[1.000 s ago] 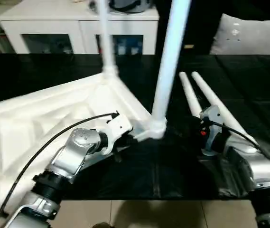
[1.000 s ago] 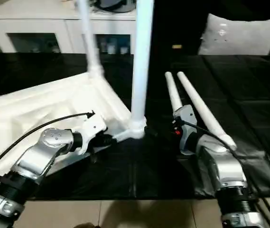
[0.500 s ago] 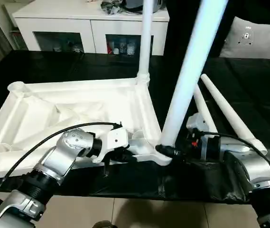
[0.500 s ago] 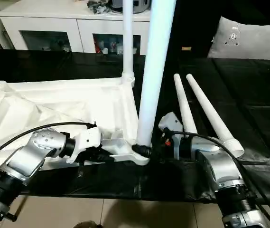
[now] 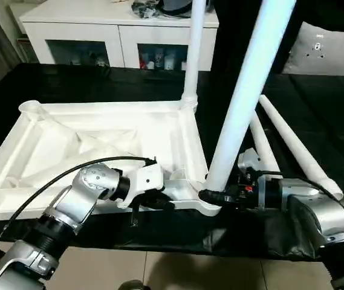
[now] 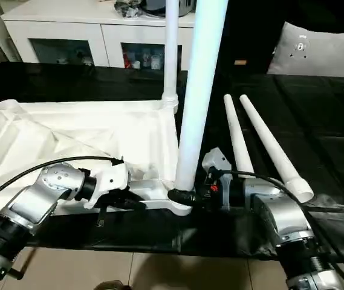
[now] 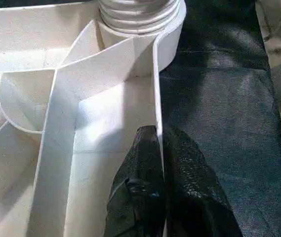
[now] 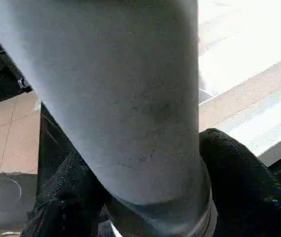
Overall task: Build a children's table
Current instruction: Rotate leg to tighten
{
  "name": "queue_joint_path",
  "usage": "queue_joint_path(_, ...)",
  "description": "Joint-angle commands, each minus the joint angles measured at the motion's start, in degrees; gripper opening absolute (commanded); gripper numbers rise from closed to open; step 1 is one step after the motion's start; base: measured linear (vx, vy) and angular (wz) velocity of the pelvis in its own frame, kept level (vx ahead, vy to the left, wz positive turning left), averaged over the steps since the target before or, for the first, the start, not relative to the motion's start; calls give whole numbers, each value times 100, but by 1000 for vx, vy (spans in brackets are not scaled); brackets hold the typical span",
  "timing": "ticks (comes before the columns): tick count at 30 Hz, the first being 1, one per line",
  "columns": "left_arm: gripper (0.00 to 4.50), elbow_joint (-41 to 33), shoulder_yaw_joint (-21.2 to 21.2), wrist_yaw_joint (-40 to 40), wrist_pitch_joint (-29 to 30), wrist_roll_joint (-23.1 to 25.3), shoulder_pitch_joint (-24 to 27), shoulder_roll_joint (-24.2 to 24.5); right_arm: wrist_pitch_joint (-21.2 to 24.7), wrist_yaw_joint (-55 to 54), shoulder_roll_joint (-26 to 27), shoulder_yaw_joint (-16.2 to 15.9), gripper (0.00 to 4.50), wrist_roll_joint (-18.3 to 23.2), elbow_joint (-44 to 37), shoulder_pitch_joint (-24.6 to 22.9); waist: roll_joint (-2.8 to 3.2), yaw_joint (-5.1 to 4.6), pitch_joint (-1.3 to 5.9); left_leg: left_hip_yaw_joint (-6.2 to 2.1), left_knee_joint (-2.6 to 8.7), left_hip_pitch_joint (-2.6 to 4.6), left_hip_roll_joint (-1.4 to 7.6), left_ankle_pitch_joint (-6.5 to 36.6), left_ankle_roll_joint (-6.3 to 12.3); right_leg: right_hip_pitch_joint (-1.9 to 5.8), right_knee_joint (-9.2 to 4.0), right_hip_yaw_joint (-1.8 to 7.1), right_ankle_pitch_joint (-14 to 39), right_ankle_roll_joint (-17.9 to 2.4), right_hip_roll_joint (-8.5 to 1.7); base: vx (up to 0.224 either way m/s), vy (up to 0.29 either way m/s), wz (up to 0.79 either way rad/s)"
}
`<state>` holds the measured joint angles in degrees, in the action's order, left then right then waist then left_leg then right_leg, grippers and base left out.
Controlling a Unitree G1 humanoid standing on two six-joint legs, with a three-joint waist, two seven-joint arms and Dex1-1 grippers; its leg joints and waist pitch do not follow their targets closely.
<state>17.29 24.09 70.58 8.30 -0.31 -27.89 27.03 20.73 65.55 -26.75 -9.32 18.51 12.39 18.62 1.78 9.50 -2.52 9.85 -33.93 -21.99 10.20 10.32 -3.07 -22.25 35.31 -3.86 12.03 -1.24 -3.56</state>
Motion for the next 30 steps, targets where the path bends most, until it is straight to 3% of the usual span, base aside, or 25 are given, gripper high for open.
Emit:
queue_joint_path(1,0,-1,85,77,-3,7,-79,-11,167,100,2,-42,259,127,-111,-117,-27,-20,382,-106,352,112,354,700,357,244,-349,289,410,-1166,-528,0,0,0)
queue_joint_path(7,0,-133,-59,-203,456,-123,30,-201,319,-291,205,3,256,104,-104,-263,-32,-27,362,-103,377,127,362,883,259,232,-374,297,655,-1172,-540,0,0,0)
queue_joint_path(8,0,-116,-122,-426,612,-109,35,-322,291,-659,368,76,256,-2,76,-220,9,-7,363,-119,375,133,357,913,234,230,-382,291,721,-1164,-547,0,0,0)
queue_joint_path(9,0,-91,-181,-628,752,-94,29,-429,253,-969,503,140,256,-95,233,-172,-4,-34,346,-109,389,127,354,983,208,224,-401,298,804,-1154,-542,0,0,0)
queue_joint_path(10,0,-46,-283,-944,960,-88,-1,-611,216,-1458,703,229,256,-247,477,-73,-17,-91,304,-122,435,149,339,1333,58,219,-456,292,1383,-1097,-560,0,0,0)
queue_joint_path(12,0,-4,-379,-1278,1161,-63,-48,-800,207,-1932,905,311,256,-372,703,33,-25,-158,277,-147,462,198,321,1653,-108,217,-535,285,2045,-966,-578,0,0,0)
queue_joint_path(14,0,138,-578,-1930,1548,-20,-190,-1177,268,-2792,1254,486,256,-536,1086,236,-43,-238,268,-167,481,196,310,1747,-188,228,-551,280,2292,-869,-575,0,0,0)
queue_joint_path(16,0,379,-778,-2779,1846,94,-409,-1680,302,-3983,1678,821,256,-629,1686,555,-36,-325,261,-158,472,228,290,1843,-198,188,-594,297,2428,-806,-567,0,0,0)
queue_joint_path(18,0,438,-795,-3037,1867,159,-454,-1825,153,-4193,1770,861,256,-669,1831,624,-41,-342,261,-174,472,235,279,1880,-187,192,-626,283,2574,-744,-579,0,0,0)
queue_joint_path(21,0,460,-810,-3340,1969,269,-486,-1984,-89,-4247,1890,862,256,-741,1872,650,-41,-314,292,-156,470,200,293,1639,-54,204,-616,306,2183,-683,-563,0,0,0)
queue_joint_path(24,0,442,-776,-3439,1995,392,-494,-1993,-113,-4076,2006,980,326,-575,1762,634,-7,-312,320,-150,471,156,301,1409,36,221,-546,309,1613,-823,-541,0,0,0)
queue_joint_path(28,0,418,-742,-3435,1983,429,-483,-1898,-213,-3787,2000,1011,362,-422,1599,573,-19,-310,359,-142,437,103,296,1044,155,277,-467,297,858,-988,-535,0,0,0)
queue_joint_path(30,0,435,-700,-3314,1844,428,-479,-1780,-286,-3600,1875,977,374,-376,1492,507,-18,-314,356,-134,420,104,293,945,245,269,-455,287,616,-1042,-524,0,0,0)
